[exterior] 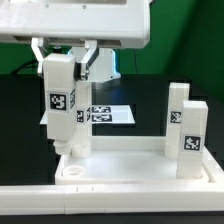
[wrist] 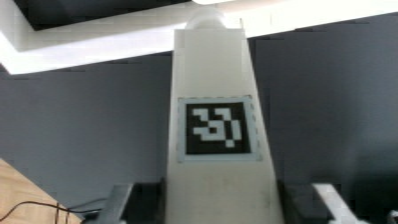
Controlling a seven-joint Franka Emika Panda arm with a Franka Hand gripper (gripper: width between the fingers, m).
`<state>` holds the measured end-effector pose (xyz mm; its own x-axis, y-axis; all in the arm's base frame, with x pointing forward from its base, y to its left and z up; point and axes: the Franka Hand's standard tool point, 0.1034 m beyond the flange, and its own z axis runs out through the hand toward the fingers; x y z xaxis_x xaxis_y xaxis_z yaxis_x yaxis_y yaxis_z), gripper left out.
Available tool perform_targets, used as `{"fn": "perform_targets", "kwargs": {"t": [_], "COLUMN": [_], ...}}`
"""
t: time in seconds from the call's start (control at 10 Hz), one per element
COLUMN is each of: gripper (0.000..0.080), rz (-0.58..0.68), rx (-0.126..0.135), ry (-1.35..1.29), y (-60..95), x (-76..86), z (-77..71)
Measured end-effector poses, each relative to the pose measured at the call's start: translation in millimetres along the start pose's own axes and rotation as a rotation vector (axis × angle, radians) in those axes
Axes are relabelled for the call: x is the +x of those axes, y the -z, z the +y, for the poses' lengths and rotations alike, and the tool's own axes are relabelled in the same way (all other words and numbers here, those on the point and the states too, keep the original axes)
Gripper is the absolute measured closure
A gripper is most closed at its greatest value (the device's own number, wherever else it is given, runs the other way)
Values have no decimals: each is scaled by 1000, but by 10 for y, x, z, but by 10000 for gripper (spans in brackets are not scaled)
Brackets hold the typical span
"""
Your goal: Assemble desk
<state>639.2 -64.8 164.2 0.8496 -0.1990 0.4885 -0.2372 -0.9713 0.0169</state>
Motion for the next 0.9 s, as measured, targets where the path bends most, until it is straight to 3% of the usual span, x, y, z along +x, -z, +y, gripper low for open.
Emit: {"fn": "perform_targets", "kwargs": {"t": [0.2,0.4,0.6,0.9], "gripper": [509,509,509,509], "rz": [33,53,53,54], "rx": [-4,7,15,7], "ry": [7,15,23,49], "y": [29,170,180,168], "x": [50,114,85,72], "z": [44,172,103,161]}}
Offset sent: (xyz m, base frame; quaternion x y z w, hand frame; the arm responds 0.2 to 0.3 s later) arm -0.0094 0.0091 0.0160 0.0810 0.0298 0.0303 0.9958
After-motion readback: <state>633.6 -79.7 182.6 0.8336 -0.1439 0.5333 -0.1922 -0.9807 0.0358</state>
